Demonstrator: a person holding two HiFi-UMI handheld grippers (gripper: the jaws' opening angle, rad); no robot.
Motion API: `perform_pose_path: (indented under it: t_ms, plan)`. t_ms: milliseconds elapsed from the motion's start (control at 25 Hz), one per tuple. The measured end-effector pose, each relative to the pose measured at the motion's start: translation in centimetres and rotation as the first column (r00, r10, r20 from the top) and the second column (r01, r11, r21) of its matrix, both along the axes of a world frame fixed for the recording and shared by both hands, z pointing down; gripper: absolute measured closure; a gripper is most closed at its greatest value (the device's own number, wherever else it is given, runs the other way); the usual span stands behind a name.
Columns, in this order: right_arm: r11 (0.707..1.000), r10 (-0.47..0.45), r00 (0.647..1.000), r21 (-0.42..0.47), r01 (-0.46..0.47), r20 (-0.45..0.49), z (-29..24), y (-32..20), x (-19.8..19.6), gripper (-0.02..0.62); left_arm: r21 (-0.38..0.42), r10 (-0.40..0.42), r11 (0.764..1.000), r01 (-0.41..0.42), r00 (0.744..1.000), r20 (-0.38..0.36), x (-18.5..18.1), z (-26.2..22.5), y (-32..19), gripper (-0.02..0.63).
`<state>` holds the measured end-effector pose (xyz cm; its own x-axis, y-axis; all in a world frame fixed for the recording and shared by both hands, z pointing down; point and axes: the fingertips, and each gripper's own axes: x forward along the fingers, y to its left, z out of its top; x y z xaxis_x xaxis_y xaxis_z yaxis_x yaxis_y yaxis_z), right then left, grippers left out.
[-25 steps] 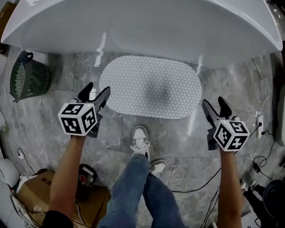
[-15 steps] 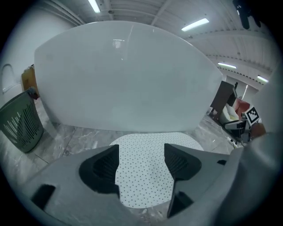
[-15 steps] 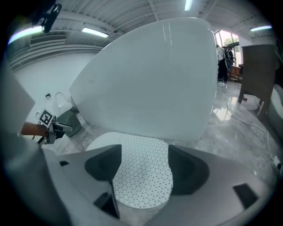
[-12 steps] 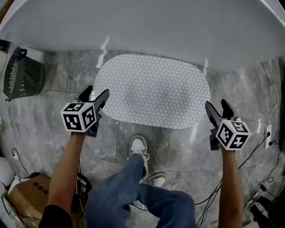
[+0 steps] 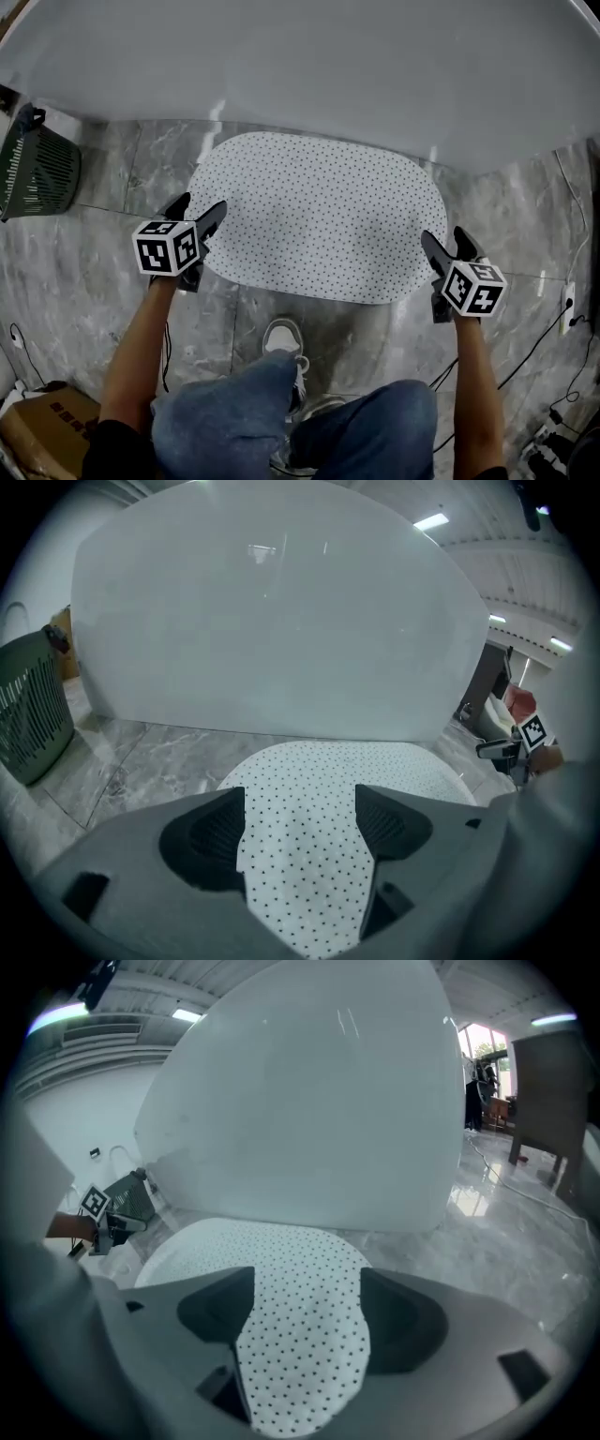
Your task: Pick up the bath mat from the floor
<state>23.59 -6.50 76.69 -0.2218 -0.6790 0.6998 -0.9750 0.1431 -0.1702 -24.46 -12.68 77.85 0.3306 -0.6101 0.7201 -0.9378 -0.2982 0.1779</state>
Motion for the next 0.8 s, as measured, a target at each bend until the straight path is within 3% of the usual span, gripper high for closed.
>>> perform_pose_path:
  t_ms: [440,800]
  plan:
    - [0.997,0.015,1.000,-0.081,-0.015,-0.008,7.4,-1.2,2.5,0.213,-0.048,-0.056,0.997,0.058,0.997,0.044,-3.4,5.9,-0.9,0.184]
    - [0.985,0.033,0.998,-0.169,-0.043,-0.060,10.7,-0.9,4.5,0.179,-0.096,-0.031,0.995,0.039,0.995,0.090,-4.7,9.7,-2.1,0.144]
